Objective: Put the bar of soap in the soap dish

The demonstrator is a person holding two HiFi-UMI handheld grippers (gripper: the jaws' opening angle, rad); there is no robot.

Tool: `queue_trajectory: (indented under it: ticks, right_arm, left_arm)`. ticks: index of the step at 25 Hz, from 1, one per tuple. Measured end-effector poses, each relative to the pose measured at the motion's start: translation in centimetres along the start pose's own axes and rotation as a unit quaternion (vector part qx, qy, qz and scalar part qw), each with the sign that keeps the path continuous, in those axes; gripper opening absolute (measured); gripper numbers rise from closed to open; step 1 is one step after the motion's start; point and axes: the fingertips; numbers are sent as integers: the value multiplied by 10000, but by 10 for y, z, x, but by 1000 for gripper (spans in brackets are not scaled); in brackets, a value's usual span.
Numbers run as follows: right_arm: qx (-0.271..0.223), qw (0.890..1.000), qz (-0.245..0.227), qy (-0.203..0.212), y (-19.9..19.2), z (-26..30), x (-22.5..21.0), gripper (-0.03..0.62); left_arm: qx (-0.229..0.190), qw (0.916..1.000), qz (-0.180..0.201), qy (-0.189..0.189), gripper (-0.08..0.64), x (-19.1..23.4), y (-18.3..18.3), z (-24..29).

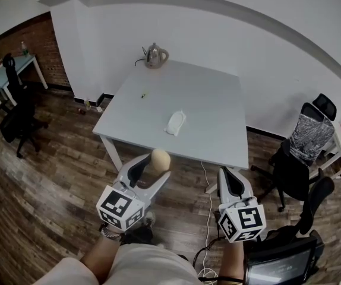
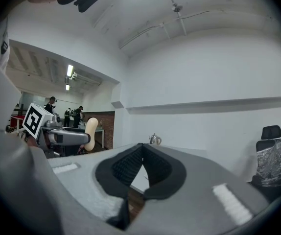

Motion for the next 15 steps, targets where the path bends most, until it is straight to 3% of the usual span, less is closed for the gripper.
queue_trajectory:
  ticks: [15]
  right_arm:
    - [264,9996,-49,-109,-8,72,-24,2]
  left_arm:
    - [101,9998,-51,-170,272,56,-9,59]
Point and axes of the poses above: the fingertips, and each gripper's own axes: z forward along the fingers, x to its left, y out of its top
